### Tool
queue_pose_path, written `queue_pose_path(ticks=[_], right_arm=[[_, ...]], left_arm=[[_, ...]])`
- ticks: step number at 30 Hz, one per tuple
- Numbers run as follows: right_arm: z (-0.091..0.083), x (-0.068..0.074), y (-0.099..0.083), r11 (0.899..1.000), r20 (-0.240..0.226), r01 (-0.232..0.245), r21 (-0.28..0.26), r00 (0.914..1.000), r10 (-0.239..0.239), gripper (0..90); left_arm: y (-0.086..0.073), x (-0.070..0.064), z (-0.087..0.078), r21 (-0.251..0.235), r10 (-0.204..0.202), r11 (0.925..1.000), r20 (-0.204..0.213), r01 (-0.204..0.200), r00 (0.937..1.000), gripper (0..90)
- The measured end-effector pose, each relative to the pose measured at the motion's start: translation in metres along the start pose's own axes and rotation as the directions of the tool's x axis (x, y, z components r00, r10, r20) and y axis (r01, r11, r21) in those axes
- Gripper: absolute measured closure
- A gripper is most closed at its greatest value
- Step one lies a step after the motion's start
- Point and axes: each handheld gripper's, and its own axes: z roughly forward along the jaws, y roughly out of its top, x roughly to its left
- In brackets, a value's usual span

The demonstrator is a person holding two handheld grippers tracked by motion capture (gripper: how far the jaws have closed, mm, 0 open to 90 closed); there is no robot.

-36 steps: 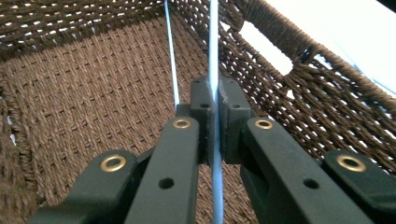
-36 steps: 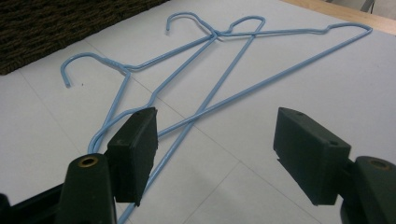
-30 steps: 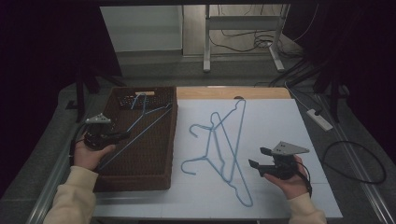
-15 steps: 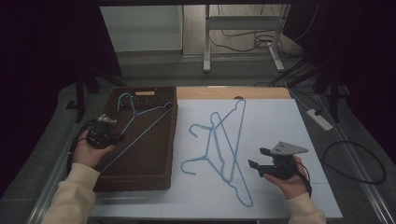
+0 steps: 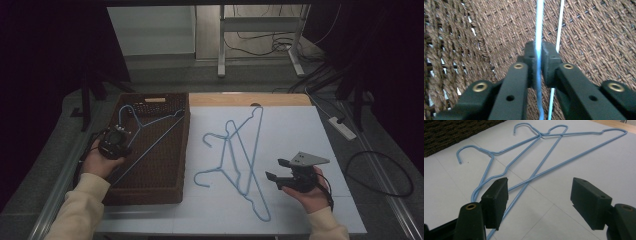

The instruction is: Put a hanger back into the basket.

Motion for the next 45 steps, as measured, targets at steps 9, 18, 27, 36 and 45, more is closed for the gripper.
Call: queue_pose_path(ticks=[9,18,27,36,45], right_arm=[[0.0,0.0,0.0,1.0,0.0,-0.001,0.0,1.0,0.001,31.1],[0.001,0.0,0.0,1.0,-0.001,-0.006,-0.003,1.0,0.006,31.1],[0.001,-0.002,0.001,1.0,0.002,-0.015,-0.003,0.9999,0.015,30.9],[0.001,-0.003,0.001,1.0,0.012,-0.017,0.003,0.9998,0.017,30.7],[0.001,-0.003,-0.001,1.0,0.007,-0.017,0.005,0.9998,0.017,30.8]], left_arm=[[-0.004,-0.003,-0.028,-0.166,-0.05,0.9848,0.007,0.05,0.9987,46.9],[-0.017,-0.02,-0.062,-0.369,-0.012,0.9275,0.132,0.061,0.9911,39.6],[-0.03,-0.045,-0.089,-0.507,0.046,0.859,0.21,0.069,0.9767,35.7],[-0.037,-0.071,-0.095,-0.56,0.116,0.8264,0.274,0.061,0.9547,34.5],[-0.036,-0.093,-0.091,-0.56,0.164,0.8278,0.306,0.038,0.9377,33.8]])
